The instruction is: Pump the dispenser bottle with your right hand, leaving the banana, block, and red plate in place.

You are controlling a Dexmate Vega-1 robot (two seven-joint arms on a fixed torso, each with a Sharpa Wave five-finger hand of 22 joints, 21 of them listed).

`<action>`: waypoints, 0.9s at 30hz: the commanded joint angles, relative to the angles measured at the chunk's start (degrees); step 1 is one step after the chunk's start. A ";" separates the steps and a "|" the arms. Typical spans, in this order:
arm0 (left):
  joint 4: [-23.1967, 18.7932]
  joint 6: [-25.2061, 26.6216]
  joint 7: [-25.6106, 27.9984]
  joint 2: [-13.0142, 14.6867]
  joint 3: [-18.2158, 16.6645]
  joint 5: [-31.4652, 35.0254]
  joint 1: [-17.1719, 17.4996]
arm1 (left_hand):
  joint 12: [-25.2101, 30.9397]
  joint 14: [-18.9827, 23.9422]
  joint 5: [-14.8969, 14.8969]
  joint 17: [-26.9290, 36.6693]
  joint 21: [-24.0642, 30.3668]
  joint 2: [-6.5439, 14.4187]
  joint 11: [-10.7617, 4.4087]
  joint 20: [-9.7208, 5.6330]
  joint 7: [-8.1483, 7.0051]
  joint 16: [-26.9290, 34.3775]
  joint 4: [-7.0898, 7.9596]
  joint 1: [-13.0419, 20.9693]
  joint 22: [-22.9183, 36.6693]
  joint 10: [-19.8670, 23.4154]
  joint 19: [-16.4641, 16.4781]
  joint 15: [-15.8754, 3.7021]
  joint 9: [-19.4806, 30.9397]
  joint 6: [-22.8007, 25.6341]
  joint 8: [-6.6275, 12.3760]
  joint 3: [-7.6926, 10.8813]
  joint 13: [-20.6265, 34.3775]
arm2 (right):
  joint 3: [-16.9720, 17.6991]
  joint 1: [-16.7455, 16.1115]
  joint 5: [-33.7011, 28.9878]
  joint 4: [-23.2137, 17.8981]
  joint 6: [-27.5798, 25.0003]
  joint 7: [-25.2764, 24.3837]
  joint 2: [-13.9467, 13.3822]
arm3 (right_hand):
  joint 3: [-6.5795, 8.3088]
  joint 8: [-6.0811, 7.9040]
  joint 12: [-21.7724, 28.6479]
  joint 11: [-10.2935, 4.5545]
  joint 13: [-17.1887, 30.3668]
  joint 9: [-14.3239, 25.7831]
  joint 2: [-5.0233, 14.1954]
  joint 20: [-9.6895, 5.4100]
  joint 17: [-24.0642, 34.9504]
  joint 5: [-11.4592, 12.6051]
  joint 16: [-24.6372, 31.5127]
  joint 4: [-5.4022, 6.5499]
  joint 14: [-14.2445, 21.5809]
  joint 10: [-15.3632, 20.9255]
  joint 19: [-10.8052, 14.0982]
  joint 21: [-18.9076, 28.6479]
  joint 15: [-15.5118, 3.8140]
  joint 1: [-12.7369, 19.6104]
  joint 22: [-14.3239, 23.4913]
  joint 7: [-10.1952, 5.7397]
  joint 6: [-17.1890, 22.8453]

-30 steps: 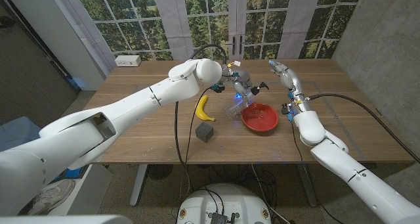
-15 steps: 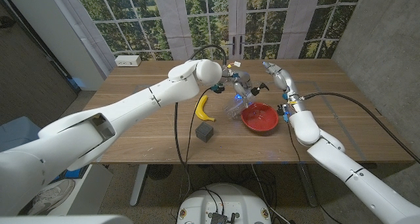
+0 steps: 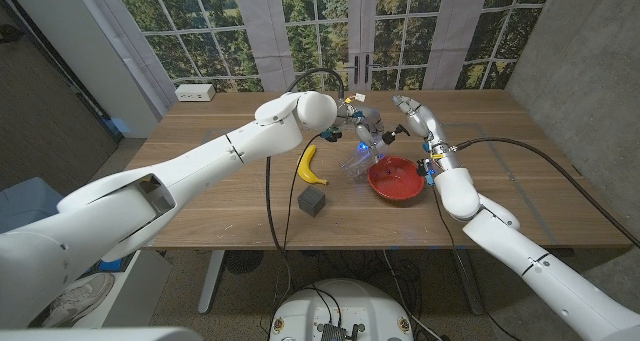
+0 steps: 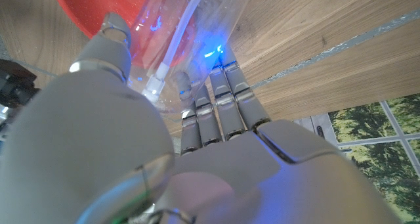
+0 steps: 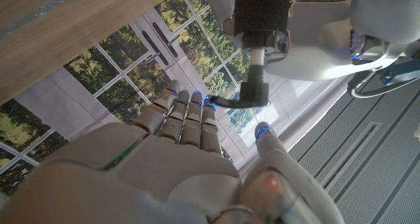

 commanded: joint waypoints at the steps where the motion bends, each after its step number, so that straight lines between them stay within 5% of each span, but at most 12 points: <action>1: 0.85 -0.55 0.51 -0.37 -0.16 -0.16 0.00 | 0.34 13.93 0.36 3.65 0.44 14.99 -11.52 -4.01 -6.13 0.42 1.23 14.73 0.10 12.47 0.16 -17.44 0.14 9.41 0.21 1.68 6.68 | -0.84 0.25 -1.35 -3.74 -6.64 1.29 -1.34 | -0.06 -0.03 -0.26 -0.62 0.01 0.33 1.46 0.18 0.16 -0.01 -0.15 0.68 -0.16 -0.11 0.17 -0.39 0.00 -0.67 0.19 -0.34 -0.06; 7: 1.40 -0.91 0.36 -0.61 -0.07 -0.35 -0.26 | 0.25 14.05 0.36 3.66 0.60 14.95 -11.57 -4.06 -6.17 0.40 1.23 14.71 0.09 12.50 0.13 -17.45 0.13 9.47 0.17 1.66 6.74 | -1.48 0.51 -1.50 -5.34 -9.06 1.99 -1.99 | -2.01 -1.17 -1.38 -1.66 -0.08 0.30 0.72 0.60 0.41 -0.29 -1.62 4.92 -3.35 -3.88 -2.30 -0.99 -0.02 -5.55 0.26 -1.14 -4.62; 14: 1.83 -1.19 0.71 -0.88 -0.13 -0.55 -0.28 | 0.17 14.09 0.36 3.64 0.76 14.94 -11.57 -4.09 -6.13 0.34 1.23 14.70 0.08 12.55 0.14 -17.44 0.15 9.52 0.14 1.66 6.75 | -2.98 1.53 -3.18 -8.65 -15.56 4.11 -3.52 | -3.74 -1.52 -1.98 -2.47 -0.38 0.00 -0.57 1.08 0.03 0.45 -3.75 8.28 -7.75 -8.91 -6.31 -1.66 0.35 -9.35 0.11 -2.57 -11.05; 27: 2.32 -1.52 1.15 -1.15 -0.27 -0.97 -0.27 | -0.01 14.33 0.36 3.69 1.16 14.95 -11.49 -4.12 -5.99 0.31 1.23 14.69 0.06 12.72 0.16 -17.44 0.14 9.68 0.06 1.66 6.82 | -6.11 4.04 -4.44 -8.47 -16.71 6.08 -3.86 | -4.84 -1.64 -1.79 -2.54 -0.57 -0.12 -1.08 1.31 -0.25 1.00 -4.42 10.19 -9.94 -10.92 -9.03 -1.81 0.44 -10.73 0.06 -2.55 -14.96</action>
